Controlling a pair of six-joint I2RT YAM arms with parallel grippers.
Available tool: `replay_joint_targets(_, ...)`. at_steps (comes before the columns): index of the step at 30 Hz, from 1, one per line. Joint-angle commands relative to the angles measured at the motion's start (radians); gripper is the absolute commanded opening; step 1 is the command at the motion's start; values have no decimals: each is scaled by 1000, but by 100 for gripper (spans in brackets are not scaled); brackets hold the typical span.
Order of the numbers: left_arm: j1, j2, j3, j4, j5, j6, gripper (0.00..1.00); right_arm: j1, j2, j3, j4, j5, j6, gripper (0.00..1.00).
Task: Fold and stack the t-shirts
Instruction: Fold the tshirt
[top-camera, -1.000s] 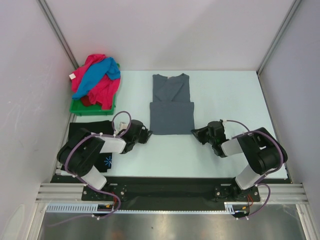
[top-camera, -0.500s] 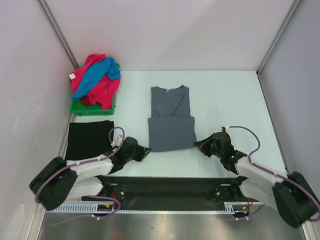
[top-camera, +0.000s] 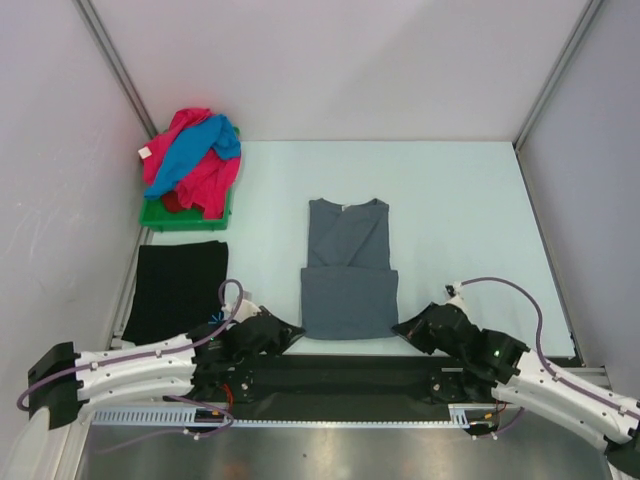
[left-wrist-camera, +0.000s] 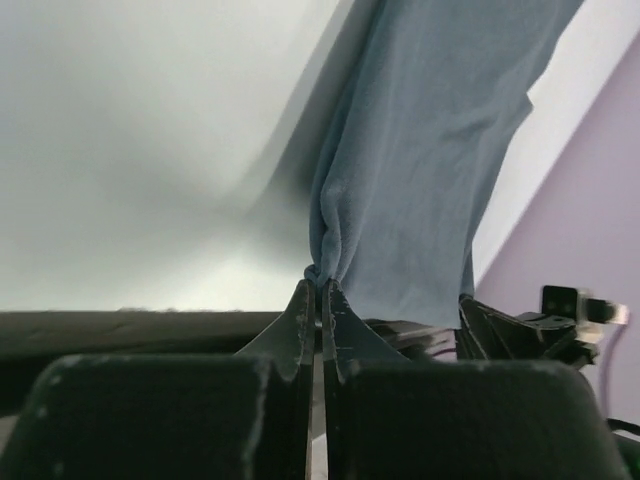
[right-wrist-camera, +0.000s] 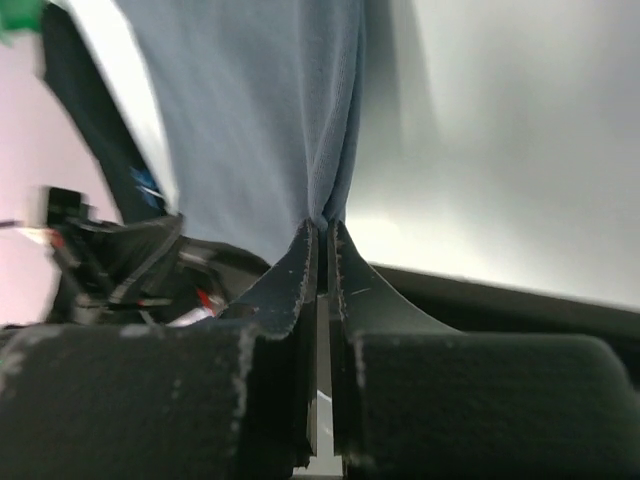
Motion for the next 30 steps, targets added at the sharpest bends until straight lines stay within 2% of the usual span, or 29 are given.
replay_joint_targets(1,-52,-24,86,-122,-113,-8,0,95,-15,69,-150,144,94,0)
replay_joint_targets(4,-57,-19,204,-175,-213,151,0,118,5,133,-159,175,52,0)
replay_joint_targets(6,-55,5,299,-227,-291,204,0,86,53,187,-150,182,-4,0)
replay_joint_targets(7,-51,30,325,-235,-308,256,0,54,80,216,-142,170,-81,0)
replay_joint_targets(8,-23,40,360,-214,-316,291,0,-37,145,272,-101,140,-137,0)
replay_joint_targets(10,47,85,384,-150,-242,435,0,-183,214,306,-34,-42,-274,0)
replay_joint_targets(11,154,109,394,-57,-190,484,0,-248,292,328,38,-111,-304,0)
replay_joint_targets(12,211,137,405,-28,-73,523,0,-376,329,336,80,-234,-332,0)
replay_joint_targets(14,344,229,459,39,-2,613,0,-467,431,369,182,-328,-407,0)
replay_joint_targets(15,385,263,480,53,29,641,0,-519,551,432,206,-385,-435,0)
replay_joint_targets(17,495,368,526,105,129,704,0,-555,664,501,259,-425,-494,0)
replay_joint_targets(18,526,408,573,123,157,721,0,-569,774,573,280,-446,-505,0)
replay_joint_targets(22,664,629,747,162,311,805,0,-655,984,731,352,-506,-525,0)
replay_joint_targets(24,695,752,843,171,359,818,0,-676,1060,791,379,-540,-539,0)
replay_joint_targets(28,759,898,948,209,425,811,0,-716,1288,966,412,-629,-551,0)
replay_joint_targets(30,775,988,1012,226,469,808,0,-738,1348,1009,418,-664,-552,0)
